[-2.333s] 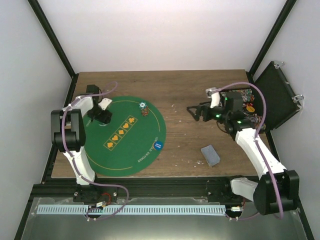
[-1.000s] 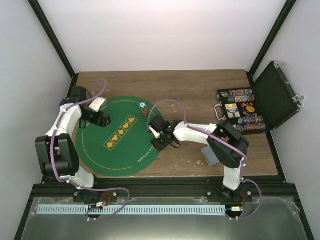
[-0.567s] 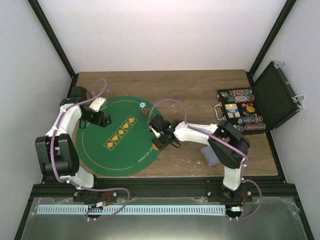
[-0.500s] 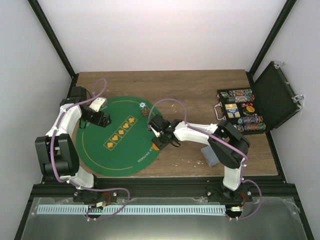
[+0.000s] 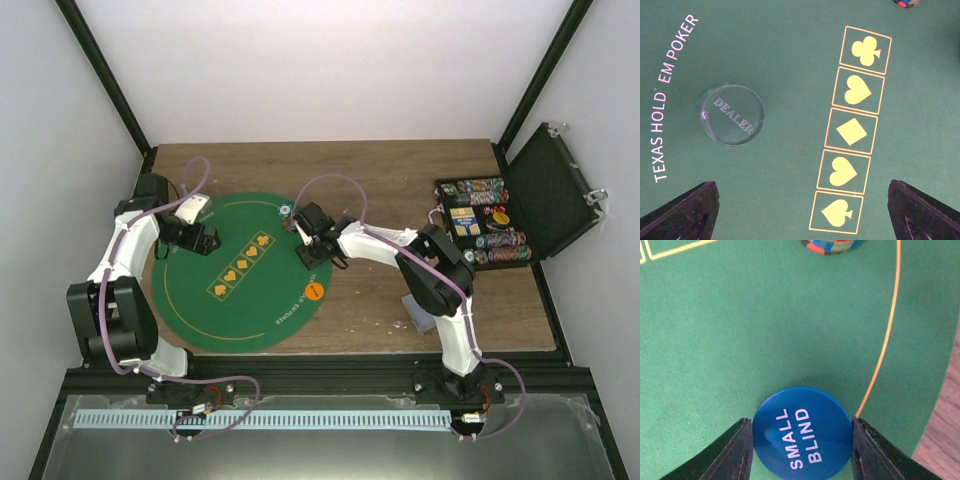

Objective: Distribute texas hold em gaming equipment

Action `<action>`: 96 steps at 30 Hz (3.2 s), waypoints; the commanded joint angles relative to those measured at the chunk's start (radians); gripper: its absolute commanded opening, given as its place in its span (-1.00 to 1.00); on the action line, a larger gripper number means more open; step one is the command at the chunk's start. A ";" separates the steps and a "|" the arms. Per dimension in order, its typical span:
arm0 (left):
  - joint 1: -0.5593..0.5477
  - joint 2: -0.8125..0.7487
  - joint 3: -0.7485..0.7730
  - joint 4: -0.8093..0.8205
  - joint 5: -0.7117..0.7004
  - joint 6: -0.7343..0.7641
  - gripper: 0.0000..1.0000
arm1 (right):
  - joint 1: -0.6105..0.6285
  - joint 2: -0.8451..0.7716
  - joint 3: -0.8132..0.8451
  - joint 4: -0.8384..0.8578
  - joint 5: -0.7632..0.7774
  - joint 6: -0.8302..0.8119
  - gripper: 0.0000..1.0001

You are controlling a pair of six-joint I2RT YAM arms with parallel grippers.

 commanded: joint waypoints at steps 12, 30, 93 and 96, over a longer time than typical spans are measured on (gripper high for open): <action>-0.017 -0.100 0.022 -0.083 0.148 0.073 0.85 | -0.008 -0.067 -0.025 -0.029 -0.010 0.013 0.99; -0.855 0.174 0.144 -0.086 0.005 0.248 0.89 | -0.419 -0.538 -0.449 0.099 -0.256 0.092 1.00; -0.641 -0.034 -0.513 -0.022 -0.273 0.519 -0.20 | -0.484 -0.643 -0.510 0.076 -0.307 0.030 1.00; -0.641 -0.063 -0.525 -0.045 -0.257 0.518 -0.20 | -0.484 -0.643 -0.510 0.072 -0.309 0.029 1.00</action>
